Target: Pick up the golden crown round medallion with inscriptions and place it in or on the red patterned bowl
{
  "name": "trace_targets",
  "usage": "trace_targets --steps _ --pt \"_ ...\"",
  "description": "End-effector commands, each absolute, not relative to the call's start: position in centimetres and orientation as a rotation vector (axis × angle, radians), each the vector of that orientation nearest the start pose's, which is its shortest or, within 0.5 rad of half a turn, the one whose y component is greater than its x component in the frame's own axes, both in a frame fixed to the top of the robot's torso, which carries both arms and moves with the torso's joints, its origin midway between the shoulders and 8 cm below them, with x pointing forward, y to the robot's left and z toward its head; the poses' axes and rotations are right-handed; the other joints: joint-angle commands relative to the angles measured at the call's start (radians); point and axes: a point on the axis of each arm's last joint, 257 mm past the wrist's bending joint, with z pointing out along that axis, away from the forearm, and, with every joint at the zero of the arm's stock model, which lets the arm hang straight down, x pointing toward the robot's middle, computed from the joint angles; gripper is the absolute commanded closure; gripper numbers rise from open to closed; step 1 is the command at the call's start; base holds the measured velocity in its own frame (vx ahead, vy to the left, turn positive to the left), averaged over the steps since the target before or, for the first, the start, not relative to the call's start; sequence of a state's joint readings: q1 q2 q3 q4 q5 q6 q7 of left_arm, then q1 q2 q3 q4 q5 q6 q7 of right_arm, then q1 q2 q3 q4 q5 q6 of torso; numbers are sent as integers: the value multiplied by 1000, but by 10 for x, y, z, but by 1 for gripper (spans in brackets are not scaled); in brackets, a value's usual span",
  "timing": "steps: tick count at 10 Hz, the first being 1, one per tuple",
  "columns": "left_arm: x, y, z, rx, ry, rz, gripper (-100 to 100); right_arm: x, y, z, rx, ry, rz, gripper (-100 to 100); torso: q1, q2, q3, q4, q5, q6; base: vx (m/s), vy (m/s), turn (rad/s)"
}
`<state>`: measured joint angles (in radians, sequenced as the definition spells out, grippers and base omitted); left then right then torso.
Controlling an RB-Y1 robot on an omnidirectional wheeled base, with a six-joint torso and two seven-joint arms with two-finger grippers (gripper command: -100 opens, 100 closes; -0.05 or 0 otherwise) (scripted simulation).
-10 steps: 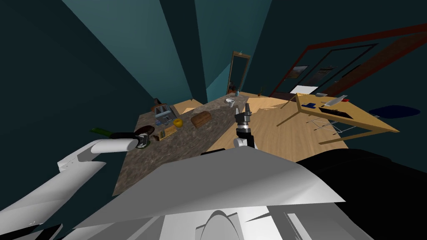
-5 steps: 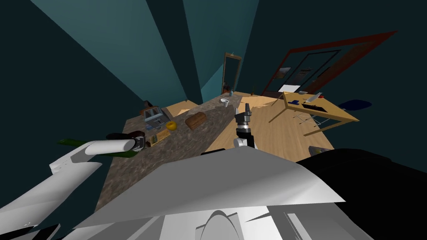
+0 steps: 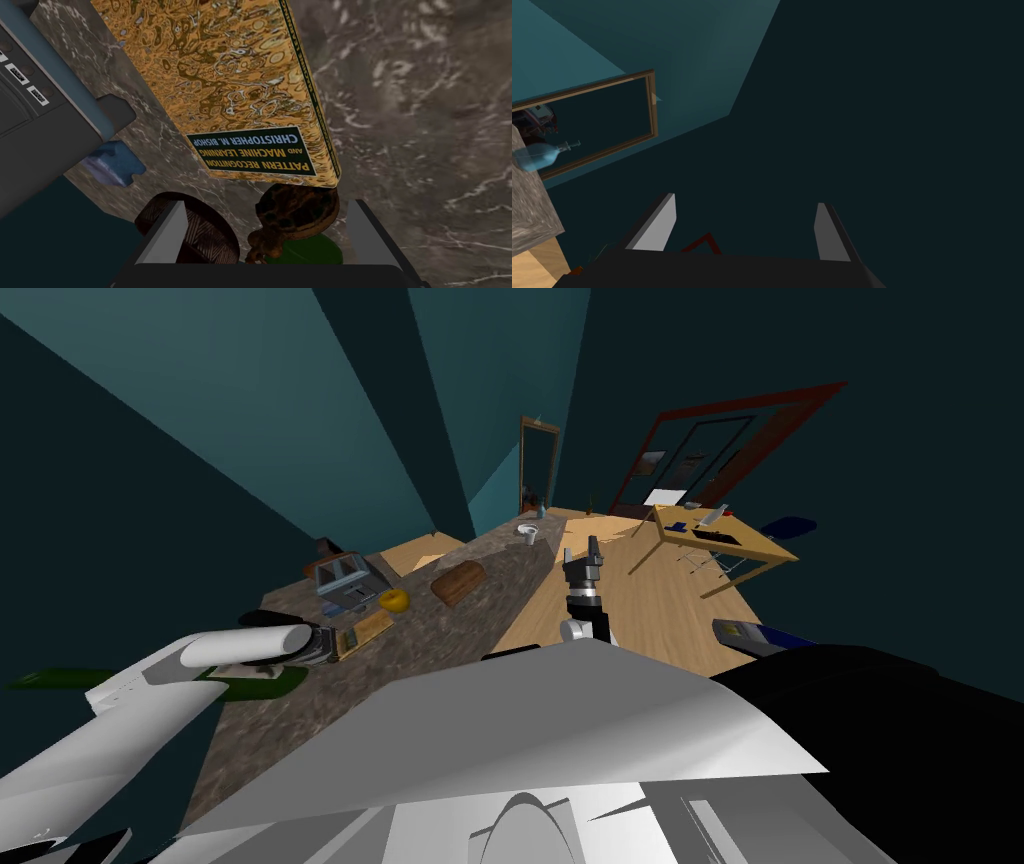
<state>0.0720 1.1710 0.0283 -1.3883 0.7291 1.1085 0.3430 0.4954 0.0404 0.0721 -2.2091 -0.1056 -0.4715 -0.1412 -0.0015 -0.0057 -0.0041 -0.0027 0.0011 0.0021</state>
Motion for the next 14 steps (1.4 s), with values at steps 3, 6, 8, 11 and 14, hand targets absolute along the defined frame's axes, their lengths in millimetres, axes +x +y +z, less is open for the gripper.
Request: trace_targets --steps 3,6,8,11,14 --pt "294 687 -293 -2301 1305 125 -100 364 -272 -12 896 527 1546 0 1 0 0 0 0 0 26 1 -192" --pt "264 699 -295 -2412 1203 201 -100 364 -272 -12 896 527 1546 0 1 0 0 0 0 0 19 11 -182" --pt "243 705 -295 -2483 1131 253 -100 364 -272 -12 896 527 1546 0 1 1 1 0 0 0 4 13 -187" --pt "214 710 -295 -2580 1024 330 -100 364 -272 -12 896 527 1546 0 1 1 1 0 0 0 8 11 -167" --pt "185 713 -295 -2662 922 404 -100 364 -272 -12 896 527 1545 0 1 1 1 0 0 -1 2 17 -147"
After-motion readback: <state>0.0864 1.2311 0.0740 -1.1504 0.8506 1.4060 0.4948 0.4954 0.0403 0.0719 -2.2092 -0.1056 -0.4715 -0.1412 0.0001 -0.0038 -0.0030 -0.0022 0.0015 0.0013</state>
